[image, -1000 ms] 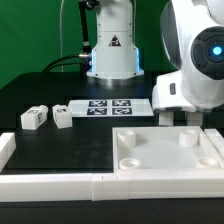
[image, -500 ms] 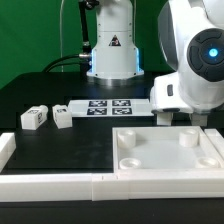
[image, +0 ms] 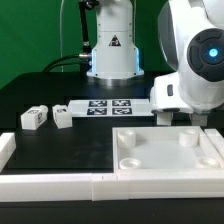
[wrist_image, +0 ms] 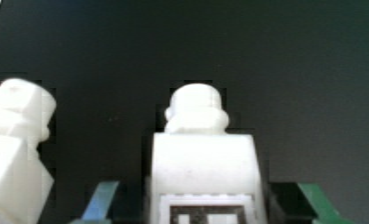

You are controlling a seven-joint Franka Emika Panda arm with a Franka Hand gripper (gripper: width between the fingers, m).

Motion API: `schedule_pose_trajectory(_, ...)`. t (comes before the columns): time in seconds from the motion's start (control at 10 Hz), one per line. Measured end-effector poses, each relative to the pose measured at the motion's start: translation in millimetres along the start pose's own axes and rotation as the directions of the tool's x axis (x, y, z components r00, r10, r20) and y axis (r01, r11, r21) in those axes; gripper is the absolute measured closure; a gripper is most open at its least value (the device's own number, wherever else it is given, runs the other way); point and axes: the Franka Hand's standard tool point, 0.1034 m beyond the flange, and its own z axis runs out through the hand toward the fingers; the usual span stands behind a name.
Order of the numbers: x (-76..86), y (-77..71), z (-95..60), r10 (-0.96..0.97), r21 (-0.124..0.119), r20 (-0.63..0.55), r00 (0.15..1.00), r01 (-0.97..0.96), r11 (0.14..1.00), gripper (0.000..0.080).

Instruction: Assemble one leg

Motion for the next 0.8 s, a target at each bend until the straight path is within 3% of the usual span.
schedule_pose_trajectory(0.2, -8.5, 0.6, -9.7, -0.002, -0.001, 0.016, 1.000, 0.002, 1.000, 0.0511)
schedule_pose_trajectory(0.5, -41.0, -2.1, -57.1, -0.012, -0.009, 0.039, 0.999, 0.013, 1.000, 0.0511)
schedule_pose_trajectory(0.6, -43.9, -2.0, -71.4, -0.014, -0.004, 0.034, 0.999, 0.014, 1.000, 0.0511)
schedule_pose_trajectory(0.8, -40.2, -2.8, -71.7, -0.015, -0.002, 0.014, 1.000, 0.015, 1.000, 0.0511)
